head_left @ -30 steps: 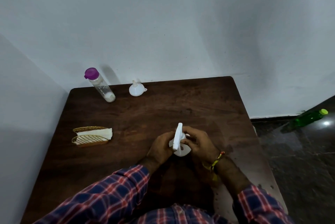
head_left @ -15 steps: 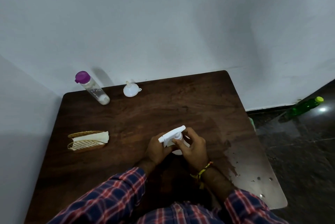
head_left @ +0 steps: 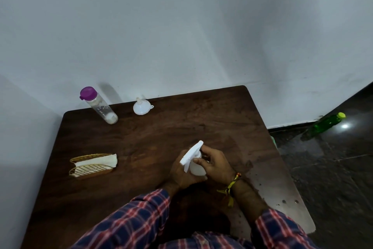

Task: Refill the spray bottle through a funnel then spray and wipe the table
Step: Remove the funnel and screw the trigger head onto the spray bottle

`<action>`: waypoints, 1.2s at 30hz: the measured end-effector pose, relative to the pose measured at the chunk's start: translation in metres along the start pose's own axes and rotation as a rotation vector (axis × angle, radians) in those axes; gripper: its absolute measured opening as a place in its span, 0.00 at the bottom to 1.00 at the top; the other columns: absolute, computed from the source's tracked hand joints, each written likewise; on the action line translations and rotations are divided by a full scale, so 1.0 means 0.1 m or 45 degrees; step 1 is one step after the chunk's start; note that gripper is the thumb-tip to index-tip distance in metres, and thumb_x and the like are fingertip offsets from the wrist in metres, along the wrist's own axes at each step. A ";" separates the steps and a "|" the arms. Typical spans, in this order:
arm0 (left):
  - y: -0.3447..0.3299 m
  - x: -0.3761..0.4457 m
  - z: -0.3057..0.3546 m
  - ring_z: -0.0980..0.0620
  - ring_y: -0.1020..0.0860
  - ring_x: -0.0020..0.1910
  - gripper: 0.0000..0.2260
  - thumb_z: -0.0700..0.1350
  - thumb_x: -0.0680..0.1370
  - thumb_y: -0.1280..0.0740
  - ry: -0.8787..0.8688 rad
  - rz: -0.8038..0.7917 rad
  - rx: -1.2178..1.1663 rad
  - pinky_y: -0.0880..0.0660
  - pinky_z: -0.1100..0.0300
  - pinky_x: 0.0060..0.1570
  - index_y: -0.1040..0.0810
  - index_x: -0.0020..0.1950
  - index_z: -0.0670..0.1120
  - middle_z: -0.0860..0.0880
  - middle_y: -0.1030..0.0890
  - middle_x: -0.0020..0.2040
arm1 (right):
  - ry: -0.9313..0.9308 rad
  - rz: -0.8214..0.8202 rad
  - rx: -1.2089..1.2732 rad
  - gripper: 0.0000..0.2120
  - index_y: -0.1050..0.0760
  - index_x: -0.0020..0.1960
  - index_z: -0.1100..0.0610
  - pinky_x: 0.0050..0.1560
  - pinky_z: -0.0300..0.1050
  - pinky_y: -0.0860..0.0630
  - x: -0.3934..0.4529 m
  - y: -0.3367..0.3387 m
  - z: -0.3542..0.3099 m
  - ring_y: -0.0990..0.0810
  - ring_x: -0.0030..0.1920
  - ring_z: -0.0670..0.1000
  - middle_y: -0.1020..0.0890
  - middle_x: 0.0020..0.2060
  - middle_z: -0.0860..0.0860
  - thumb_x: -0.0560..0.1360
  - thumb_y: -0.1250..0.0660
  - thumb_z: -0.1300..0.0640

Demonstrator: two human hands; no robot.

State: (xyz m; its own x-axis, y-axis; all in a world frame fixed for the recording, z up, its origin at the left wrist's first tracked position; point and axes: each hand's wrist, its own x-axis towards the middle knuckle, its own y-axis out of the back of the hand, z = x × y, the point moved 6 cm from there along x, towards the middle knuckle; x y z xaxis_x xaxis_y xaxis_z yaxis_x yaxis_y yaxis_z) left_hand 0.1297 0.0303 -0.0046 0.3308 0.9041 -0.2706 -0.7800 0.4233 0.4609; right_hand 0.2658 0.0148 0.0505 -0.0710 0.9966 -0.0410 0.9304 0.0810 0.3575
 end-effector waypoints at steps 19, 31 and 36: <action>0.24 -0.11 0.84 0.59 0.23 0.57 0.36 0.55 0.59 0.19 -0.225 -0.242 0.131 0.20 0.57 0.54 0.28 0.64 0.57 0.59 0.22 0.58 | 0.266 0.122 0.105 0.12 0.19 0.54 0.57 0.53 0.55 0.20 -0.05 0.56 -0.88 0.18 0.52 0.52 0.17 0.50 0.52 0.72 0.25 0.58; 0.29 -0.26 0.98 0.57 0.25 0.60 0.41 0.58 0.59 0.19 -0.174 -0.334 0.167 0.22 0.53 0.59 0.32 0.69 0.57 0.59 0.25 0.62 | 0.152 -0.311 0.513 0.14 0.26 0.64 0.68 0.63 0.54 0.24 -0.09 0.64 -0.99 0.22 0.64 0.60 0.20 0.62 0.60 0.79 0.39 0.67; 0.29 -0.32 1.07 0.56 0.24 0.59 0.39 0.57 0.59 0.19 -0.199 -0.368 0.166 0.21 0.54 0.55 0.30 0.67 0.56 0.59 0.24 0.60 | 0.060 -0.340 0.599 0.16 0.26 0.66 0.63 0.59 0.52 0.21 -0.13 0.68 -0.94 0.20 0.60 0.62 0.18 0.58 0.62 0.79 0.38 0.64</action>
State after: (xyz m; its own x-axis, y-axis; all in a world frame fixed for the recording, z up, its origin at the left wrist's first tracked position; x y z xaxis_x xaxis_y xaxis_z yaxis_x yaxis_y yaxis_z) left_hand 0.1538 0.0202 0.1078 0.6135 0.7393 -0.2776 -0.5710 0.6581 0.4908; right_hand 0.2957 0.0089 0.1634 -0.3326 0.9427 -0.0273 0.9377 0.3275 -0.1162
